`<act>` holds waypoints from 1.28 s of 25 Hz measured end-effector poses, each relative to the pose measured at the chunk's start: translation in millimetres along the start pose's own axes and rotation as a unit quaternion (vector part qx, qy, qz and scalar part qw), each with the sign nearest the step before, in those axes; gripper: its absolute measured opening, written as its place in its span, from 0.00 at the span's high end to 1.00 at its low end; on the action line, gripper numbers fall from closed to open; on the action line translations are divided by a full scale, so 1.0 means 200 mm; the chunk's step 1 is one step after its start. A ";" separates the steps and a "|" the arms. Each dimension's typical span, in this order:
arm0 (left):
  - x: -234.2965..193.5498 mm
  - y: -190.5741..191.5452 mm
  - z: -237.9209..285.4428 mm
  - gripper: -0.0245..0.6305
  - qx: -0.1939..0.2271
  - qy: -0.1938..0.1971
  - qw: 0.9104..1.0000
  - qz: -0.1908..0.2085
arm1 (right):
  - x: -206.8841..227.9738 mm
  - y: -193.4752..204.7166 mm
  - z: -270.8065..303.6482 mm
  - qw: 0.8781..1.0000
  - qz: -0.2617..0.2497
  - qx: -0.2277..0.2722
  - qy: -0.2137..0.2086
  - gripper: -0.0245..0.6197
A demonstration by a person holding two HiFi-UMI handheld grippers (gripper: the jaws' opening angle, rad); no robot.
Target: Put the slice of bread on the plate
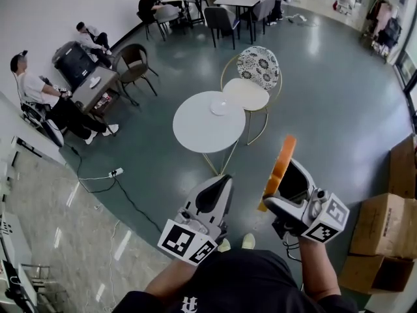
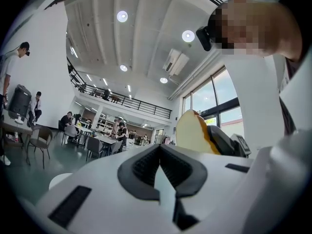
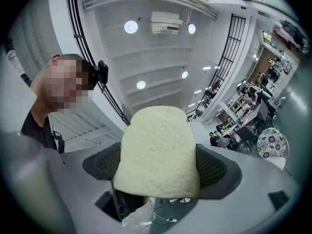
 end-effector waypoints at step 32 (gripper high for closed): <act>-0.58 -0.09 0.43 0.95 0.008 -0.017 1.000 0.021 | 0.54 0.23 0.46 0.999 0.031 -0.024 0.010 0.21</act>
Point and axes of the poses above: the fingertips, and each gripper's own axes: z forward along the fingers, x to its right, y out of its underside, the point moved 9 cm from there along -z, backward along the fingers, and after that the axes turned 15 degrees about -z, right-handed, at the moved point
